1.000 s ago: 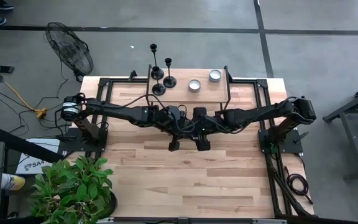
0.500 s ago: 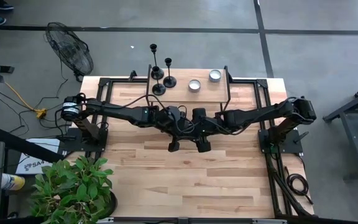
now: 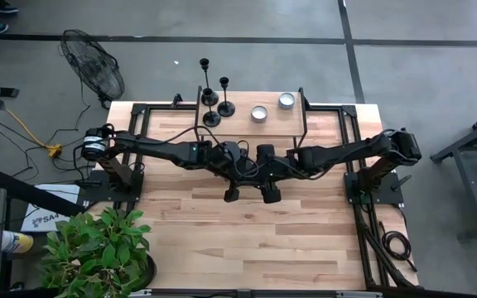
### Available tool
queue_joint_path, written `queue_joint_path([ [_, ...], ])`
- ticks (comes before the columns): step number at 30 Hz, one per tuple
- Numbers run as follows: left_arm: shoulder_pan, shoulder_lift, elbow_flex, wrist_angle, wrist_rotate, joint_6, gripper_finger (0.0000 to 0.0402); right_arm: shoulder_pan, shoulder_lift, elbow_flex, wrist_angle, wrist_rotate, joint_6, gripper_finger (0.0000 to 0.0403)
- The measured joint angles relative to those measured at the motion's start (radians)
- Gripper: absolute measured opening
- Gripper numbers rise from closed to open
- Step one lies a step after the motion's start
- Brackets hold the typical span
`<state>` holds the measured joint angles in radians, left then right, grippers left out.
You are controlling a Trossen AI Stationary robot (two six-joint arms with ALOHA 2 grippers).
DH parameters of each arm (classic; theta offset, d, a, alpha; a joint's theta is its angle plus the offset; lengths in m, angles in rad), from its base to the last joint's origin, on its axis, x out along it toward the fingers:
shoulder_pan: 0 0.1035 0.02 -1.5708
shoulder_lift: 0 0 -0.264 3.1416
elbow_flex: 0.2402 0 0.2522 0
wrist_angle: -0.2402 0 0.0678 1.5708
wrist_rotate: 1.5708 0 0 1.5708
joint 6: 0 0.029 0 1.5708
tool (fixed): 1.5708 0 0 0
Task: Pick & Place candle stick holders
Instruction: Put the white scented candle on the shelf
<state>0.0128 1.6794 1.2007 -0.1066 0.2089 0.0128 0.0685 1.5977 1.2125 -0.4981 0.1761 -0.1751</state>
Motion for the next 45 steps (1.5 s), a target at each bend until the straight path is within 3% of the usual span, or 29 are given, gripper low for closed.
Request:
queue_joint_path([
  [20,0.000,0.000,0.001,0.000,0.000,0.000,0.0005,0.000,0.000,0.000,-0.001,0.001,0.003,0.0310],
  [35,0.000,0.001,0.001,-0.001,0.000,0.000,0.0052,0.000,0.001,0.002,-0.015,0.001,0.018,0.0310],
  [45,0.000,-0.011,0.001,-0.007,-0.001,0.000,0.0126,-0.001,0.001,0.003,-0.041,0.005,0.057,0.0310],
])
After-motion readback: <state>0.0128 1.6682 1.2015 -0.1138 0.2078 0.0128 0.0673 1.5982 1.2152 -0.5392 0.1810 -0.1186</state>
